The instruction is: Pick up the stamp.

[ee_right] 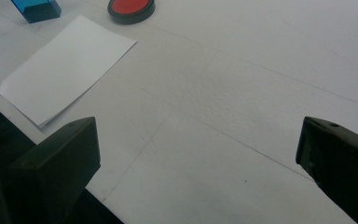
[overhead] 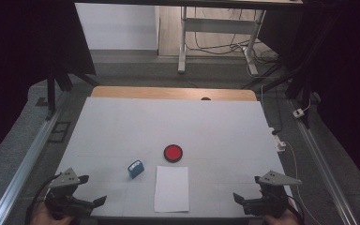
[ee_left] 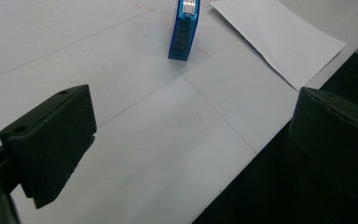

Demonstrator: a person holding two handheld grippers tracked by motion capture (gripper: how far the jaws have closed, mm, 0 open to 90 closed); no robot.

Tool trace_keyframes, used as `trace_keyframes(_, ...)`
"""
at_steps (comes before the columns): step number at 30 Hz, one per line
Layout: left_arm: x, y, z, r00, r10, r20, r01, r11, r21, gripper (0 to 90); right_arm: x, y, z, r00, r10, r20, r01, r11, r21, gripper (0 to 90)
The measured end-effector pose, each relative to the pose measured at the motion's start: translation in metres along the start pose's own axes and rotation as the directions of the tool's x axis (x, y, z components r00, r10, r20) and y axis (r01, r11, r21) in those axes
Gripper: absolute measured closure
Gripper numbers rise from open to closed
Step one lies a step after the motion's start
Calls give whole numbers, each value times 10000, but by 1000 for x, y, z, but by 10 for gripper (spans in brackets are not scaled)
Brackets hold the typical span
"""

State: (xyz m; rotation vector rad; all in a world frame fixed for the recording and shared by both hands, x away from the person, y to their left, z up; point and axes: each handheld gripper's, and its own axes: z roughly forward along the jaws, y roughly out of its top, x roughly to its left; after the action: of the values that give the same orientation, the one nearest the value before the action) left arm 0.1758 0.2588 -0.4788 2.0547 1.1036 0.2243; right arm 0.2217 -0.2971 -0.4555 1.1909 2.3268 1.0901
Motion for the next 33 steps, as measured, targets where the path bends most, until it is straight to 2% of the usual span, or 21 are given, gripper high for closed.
trace_keyframes(5,3,0,-1,9997,-156,196,157,9999,-42,0,1,0,1,9999,-86,-54,86,10000,48,2)
trace_keyframes(12,2,0,0,9996,-174,206,174,9998,20,0,1,0,1,9997,-179,-154,182,9997,137,2)
trace_keyframes(27,4,1,2,9992,-398,55,397,9990,201,0,2,1,2,9992,-302,-254,308,9992,260,0)
trace_keyframes(33,2,2,2,9996,-268,-122,271,9993,269,0,2,1,3,9990,-319,-306,328,9991,281,0)
